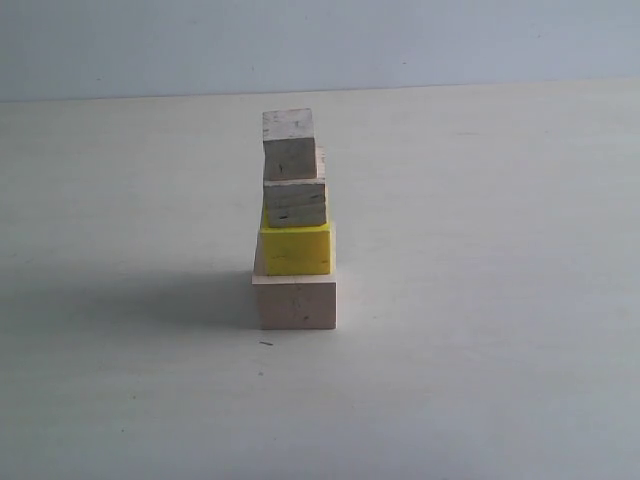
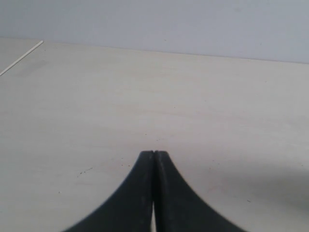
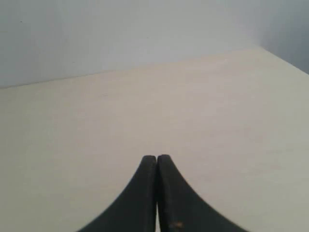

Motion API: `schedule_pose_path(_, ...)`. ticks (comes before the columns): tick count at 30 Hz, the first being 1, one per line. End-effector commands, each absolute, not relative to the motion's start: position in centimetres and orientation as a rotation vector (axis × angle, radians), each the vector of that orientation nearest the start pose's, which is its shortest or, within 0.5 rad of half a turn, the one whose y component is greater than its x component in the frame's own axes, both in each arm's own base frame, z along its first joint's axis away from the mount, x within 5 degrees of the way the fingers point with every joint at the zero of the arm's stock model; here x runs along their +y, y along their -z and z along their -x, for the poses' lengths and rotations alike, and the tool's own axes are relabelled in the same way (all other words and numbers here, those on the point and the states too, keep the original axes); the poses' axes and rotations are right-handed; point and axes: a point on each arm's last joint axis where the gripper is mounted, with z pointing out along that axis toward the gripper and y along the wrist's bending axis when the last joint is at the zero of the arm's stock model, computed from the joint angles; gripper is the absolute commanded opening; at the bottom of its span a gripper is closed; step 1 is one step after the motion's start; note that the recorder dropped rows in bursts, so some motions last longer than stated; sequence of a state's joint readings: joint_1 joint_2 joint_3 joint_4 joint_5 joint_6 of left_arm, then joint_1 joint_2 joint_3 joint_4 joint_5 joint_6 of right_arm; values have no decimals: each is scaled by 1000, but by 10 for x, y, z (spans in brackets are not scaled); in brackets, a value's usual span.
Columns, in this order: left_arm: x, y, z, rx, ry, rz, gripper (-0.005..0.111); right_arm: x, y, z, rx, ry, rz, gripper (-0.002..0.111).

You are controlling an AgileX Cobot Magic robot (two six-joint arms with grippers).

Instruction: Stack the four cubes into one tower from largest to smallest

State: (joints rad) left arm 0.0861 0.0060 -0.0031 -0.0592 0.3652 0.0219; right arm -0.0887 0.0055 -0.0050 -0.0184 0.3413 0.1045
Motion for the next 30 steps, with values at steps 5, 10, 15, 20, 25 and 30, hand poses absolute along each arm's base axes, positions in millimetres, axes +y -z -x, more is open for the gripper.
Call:
schedule_pose_path(5, 3, -181, -53, 1833, -17, 98, 0, -3, -183, -54, 1819, -6, -129, 0)
schedule_pose_path(10, 3, -181, -53, 1833, -17, 98, 0, -3, -182, -53, 1825, -11, -135, 0)
schedule_pose_path(15, 3, -181, -53, 1833, -17, 98, 0, -2, -182, -53, 1826, -25, -144, 0)
schedule_pose_path(20, 3, -181, -53, 1833, -17, 98, 0, -2, -182, -53, 1827, -28, -146, 0)
schedule_pose_path(25, 3, -181, -53, 1833, -17, 98, 0, -2, -182, -53, 1827, -28, -146, 0)
schedule_pose_path(30, 3, -181, -53, 1833, -17, 98, 0, -2, -182, -53, 1827, -28, -146, 0)
